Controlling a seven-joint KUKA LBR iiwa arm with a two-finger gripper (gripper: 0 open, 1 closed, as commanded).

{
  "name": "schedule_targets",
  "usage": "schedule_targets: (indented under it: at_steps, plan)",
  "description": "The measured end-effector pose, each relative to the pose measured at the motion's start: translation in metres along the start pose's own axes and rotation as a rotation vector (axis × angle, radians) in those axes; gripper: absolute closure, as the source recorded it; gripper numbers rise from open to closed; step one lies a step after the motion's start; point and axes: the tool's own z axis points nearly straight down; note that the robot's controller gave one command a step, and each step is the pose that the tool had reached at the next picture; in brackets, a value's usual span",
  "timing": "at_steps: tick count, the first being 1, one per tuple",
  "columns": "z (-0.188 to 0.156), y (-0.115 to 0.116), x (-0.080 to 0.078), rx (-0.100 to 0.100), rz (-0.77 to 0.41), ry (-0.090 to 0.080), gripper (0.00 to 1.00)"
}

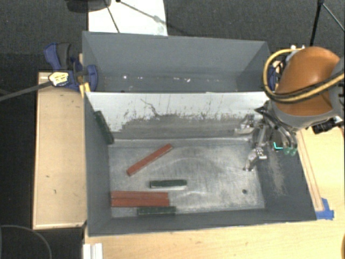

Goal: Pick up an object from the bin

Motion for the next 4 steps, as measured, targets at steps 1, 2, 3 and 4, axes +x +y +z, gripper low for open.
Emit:
schedule_targets:
  at_steps: [1,2,3,4]
  plan:
    - [-0.014,0.028,0.027,0.001,-0.092,0.005,0.00]
    - [0.020,0.054,0.030,0.000,-0.191,-0.009,0.00]
    - [0.067,0.081,0.055,-0.002,-0.132,0.007,0.00]
    - [0.024,0.121,0.002,0.000,-0.241,0.002,0.00]
